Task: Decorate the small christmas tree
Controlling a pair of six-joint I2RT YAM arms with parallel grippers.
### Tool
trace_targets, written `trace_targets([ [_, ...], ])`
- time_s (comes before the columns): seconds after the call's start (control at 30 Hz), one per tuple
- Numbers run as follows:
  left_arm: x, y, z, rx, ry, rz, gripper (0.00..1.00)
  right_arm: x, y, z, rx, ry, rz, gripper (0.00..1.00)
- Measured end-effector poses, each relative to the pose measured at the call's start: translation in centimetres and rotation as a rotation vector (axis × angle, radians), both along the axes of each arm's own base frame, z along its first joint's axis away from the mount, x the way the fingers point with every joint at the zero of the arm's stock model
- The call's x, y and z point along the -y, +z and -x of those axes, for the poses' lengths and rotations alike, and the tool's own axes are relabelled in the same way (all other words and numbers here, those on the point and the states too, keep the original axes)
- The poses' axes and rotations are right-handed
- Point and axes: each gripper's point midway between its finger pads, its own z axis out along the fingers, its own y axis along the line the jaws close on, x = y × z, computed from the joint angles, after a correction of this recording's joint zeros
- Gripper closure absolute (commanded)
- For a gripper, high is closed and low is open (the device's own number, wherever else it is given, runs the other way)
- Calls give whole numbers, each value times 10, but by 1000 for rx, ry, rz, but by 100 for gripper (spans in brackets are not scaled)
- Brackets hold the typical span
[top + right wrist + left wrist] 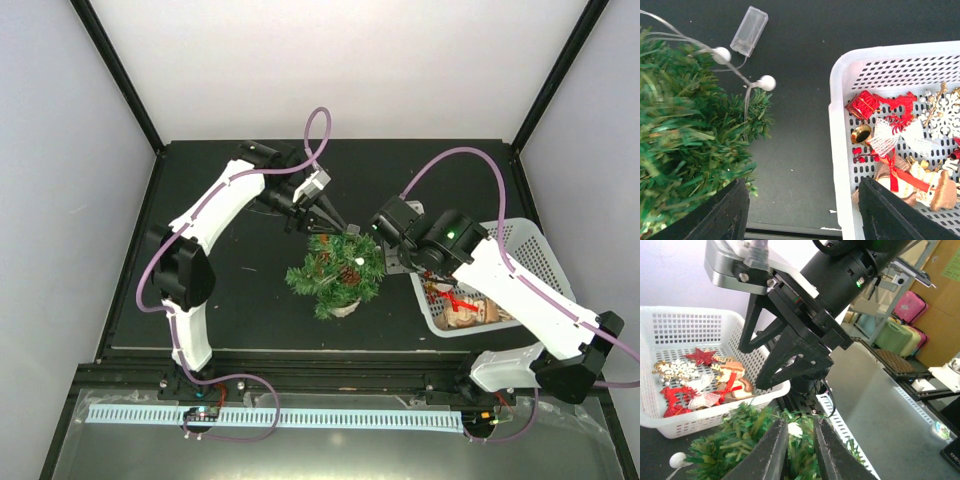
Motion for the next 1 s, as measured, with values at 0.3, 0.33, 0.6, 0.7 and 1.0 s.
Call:
trace_targets([
  [0.3, -2, 1, -2, -1, 6, 5, 15, 0, 22, -5, 47, 5, -17, 38],
  [0.33, -2, 1, -2, -3, 7, 2, 3, -1, 25, -6, 55, 7, -19, 38],
  [0.6, -4, -1, -4, -11, 16, -11, 1, -6, 55, -13, 128, 65, -47, 38],
  [0.7, -7, 1, -5, -12, 26, -12, 1, -20, 77, -14, 184, 150, -125, 38],
  [1.0, -34, 27, -15, 17, 112, 23, 1, -78, 145, 10, 162, 535, -628, 41],
])
